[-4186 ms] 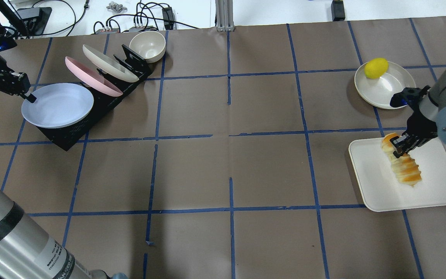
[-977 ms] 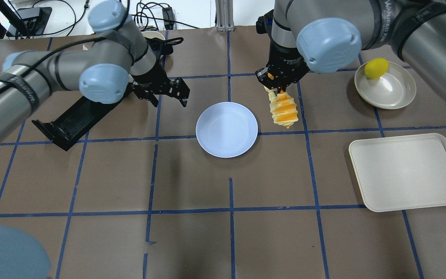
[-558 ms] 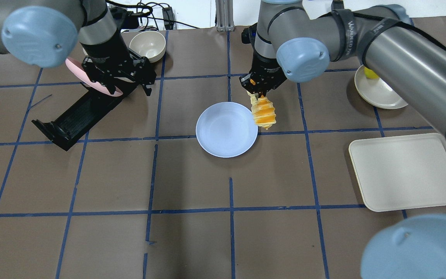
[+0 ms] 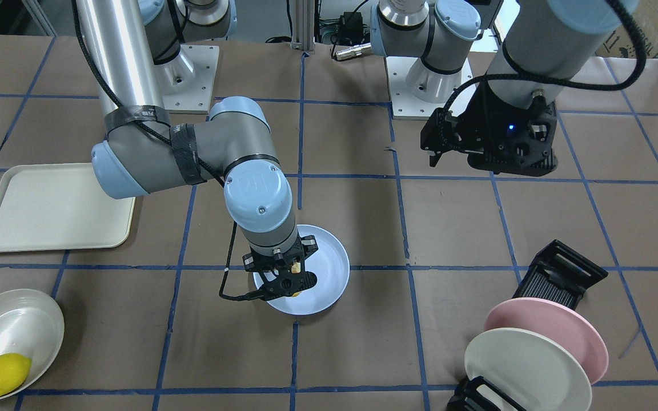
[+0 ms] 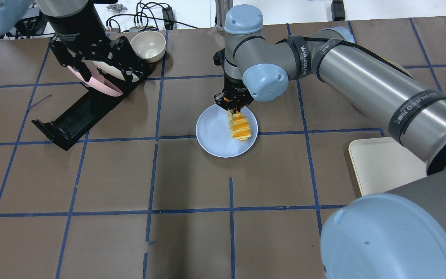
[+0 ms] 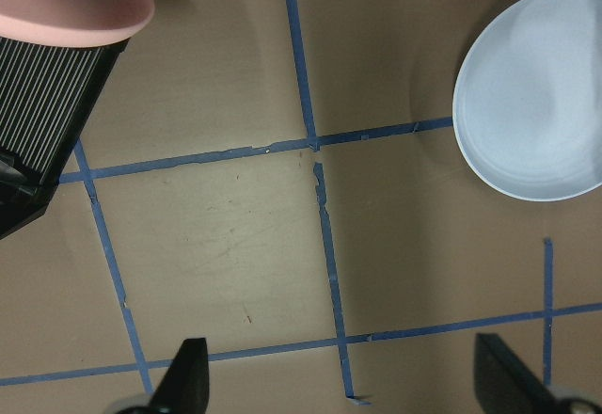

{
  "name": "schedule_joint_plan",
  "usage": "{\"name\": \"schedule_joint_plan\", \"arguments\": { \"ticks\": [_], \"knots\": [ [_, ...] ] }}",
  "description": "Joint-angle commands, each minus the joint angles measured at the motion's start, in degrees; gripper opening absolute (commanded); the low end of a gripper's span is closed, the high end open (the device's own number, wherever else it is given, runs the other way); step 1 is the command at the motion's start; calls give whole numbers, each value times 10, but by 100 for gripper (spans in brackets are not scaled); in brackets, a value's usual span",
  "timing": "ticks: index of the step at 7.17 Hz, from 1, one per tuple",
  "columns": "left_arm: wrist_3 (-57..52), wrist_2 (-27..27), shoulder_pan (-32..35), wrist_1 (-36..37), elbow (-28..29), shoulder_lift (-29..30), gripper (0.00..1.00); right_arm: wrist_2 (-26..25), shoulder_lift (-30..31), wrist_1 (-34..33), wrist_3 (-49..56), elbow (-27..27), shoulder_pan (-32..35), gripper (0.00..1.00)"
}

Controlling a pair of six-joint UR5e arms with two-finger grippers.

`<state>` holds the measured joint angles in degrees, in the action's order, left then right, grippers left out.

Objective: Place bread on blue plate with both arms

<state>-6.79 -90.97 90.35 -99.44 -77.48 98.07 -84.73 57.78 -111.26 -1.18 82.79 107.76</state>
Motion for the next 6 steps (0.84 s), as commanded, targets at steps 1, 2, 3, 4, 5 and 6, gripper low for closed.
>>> {"name": "schedule_joint_plan", "arguments": {
  "ticks": [1,2,3,4,5,6],
  "knots": [
    [-2,7,-22,0,-3,-13,100,-1,-31,1,-1,-14,15,5],
    [-2,5,-27,0,-2,-22,100,-2,-35,4,-2,-25,19,6],
    [5,1,-27,-1,-4,-20,100,-2,-38,6,-3,-31,21,6],
    [7,4,-28,0,-5,-4,100,-3,-38,9,-3,-32,22,9],
    [8,3,-28,2,-4,10,100,-3,-40,10,-2,-31,22,75],
    [9,0,-27,0,0,20,100,-3,-41,9,-2,-33,21,100]
  ]
}}
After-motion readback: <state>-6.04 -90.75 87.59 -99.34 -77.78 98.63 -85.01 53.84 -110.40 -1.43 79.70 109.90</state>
